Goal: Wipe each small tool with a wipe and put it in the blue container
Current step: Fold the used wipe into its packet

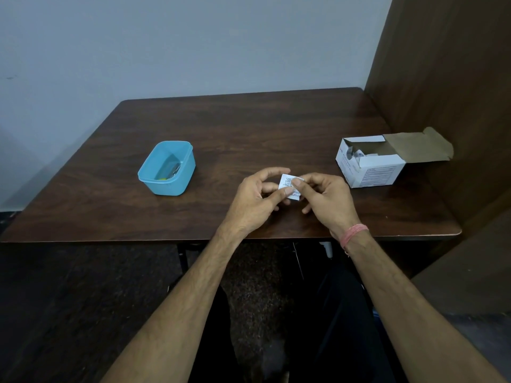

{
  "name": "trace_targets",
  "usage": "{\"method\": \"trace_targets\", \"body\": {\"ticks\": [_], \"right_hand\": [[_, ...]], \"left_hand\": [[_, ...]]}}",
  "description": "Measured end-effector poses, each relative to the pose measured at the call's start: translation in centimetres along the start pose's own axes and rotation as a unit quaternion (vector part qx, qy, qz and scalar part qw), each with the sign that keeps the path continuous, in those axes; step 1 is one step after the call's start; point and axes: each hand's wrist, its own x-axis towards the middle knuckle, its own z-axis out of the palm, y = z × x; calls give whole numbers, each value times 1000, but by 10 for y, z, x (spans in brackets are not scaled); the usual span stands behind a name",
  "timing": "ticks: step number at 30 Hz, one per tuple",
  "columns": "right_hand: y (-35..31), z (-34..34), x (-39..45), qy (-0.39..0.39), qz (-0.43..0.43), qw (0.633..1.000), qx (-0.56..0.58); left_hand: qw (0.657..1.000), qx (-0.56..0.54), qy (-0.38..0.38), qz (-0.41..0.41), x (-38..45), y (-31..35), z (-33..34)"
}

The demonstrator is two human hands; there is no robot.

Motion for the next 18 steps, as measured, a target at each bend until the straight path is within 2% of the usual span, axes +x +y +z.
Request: {"method": "trace_targets", "body": {"ticks": [7,11,15,18], "right_hand": [[0,-3,-3,-3,-16,1000,26],[-3,-2,-5,16,-9,1000,22],[-18,-10,-18,7,-5,997,81],[-27,-30,-48,53,-9,991,125]], "left_hand": [[996,-25,84,-23,-1,-1,1],[997,-15,71,-29,-2,5,5],[996,-39,80,-29,-8,24,11],[993,-73,88,-10,-24,43,37]]}}
